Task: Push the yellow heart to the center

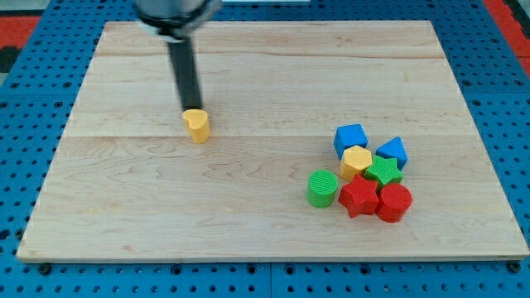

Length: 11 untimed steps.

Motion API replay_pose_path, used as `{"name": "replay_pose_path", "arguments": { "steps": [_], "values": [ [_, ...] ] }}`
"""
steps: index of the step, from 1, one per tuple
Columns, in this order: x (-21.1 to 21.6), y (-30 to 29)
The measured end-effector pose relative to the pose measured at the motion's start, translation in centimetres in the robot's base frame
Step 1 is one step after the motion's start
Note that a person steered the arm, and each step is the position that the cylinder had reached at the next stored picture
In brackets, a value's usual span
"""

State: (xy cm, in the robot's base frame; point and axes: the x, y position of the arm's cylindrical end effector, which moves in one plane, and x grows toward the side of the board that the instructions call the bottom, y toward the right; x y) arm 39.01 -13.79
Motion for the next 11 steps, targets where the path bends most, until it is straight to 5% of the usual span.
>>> {"name": "replay_pose_path", "arguments": {
  "steps": [1,2,3,5,6,8,10,11],
  "values": [
    [4.0,0.3],
    [7.8,12.2],
    [6.1,10.7],
    [10.2,3.6],
    [3.0,2.0],
    [-1.1,-4.8],
    [2.2,15.1],
    [-0.9,9.6]
  ]
}}
